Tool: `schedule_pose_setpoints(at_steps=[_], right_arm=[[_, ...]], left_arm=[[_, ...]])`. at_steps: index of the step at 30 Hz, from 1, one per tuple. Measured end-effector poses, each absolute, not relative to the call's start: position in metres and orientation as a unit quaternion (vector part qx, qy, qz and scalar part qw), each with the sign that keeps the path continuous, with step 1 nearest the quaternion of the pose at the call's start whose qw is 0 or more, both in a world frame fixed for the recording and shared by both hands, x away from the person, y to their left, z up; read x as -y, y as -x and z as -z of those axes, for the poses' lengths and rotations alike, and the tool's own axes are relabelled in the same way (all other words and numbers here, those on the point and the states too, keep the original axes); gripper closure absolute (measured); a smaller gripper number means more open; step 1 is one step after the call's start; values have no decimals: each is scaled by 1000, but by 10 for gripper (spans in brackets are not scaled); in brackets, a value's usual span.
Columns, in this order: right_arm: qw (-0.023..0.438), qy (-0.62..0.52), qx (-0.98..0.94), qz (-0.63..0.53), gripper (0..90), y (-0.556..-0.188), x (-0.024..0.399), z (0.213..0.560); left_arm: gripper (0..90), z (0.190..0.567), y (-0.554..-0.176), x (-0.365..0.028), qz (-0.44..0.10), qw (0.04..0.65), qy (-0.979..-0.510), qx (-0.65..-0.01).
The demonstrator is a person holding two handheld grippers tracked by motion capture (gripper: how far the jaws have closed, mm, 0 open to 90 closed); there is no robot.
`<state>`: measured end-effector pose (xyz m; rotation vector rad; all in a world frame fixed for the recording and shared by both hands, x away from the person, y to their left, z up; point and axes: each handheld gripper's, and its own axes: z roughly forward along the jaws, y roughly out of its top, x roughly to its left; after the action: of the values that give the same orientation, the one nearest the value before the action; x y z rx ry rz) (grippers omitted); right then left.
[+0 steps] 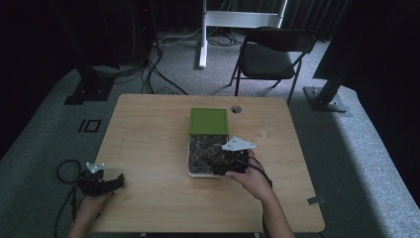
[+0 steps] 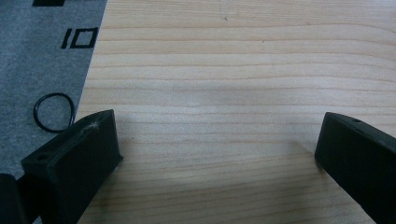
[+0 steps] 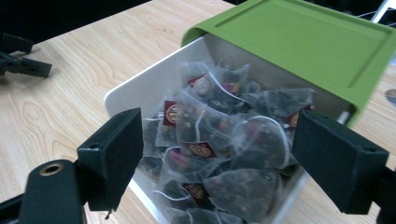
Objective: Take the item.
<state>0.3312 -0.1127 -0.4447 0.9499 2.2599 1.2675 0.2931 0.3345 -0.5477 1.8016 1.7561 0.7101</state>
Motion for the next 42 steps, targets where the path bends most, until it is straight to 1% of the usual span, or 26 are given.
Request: schedule_pose_setpoints(at_steps=[3, 5, 8, 15, 19, 23, 25, 30, 35, 40, 42], right_arm=[[188, -338, -806, -449, 169, -332, 107, 448], [186, -338, -805, -451, 206, -332, 103, 450], [193, -338, -807, -445, 246, -333, 98, 453], [198, -348, -805, -438, 392, -334, 88, 458], [206, -356, -806, -425, 427, -335, 85, 463], [202, -360, -808, -419, 431, -335, 82, 468], [200, -361, -811, -414, 454, -335, 81, 470], [211, -365, -817, -394, 515, -335, 79, 475], [215, -368, -819, -386, 552, -335, 77, 480], [208, -369, -820, -386, 633, -336, 76, 483], [205, -368, -820, -389, 679, -337, 77, 484]], left_arm=[[3, 548, -293, -335, -262, 261, -665, -649], [3, 548, -293, -334, -262, 261, -665, -649], [3, 548, -293, -335, -262, 261, -665, -649], [3, 548, -293, -335, -262, 261, -665, -648], [3, 548, -293, -335, -262, 261, -665, -648], [3, 548, -293, -335, -262, 261, -665, -649], [3, 548, -293, -335, -262, 261, -665, -648], [3, 548, -293, -334, -262, 261, -665, -648], [3, 548, -293, -335, -262, 261, -665, -648], [3, 548, -293, -334, -262, 261, -665, -649], [3, 548, -293, -335, -262, 261, -665, -648]])
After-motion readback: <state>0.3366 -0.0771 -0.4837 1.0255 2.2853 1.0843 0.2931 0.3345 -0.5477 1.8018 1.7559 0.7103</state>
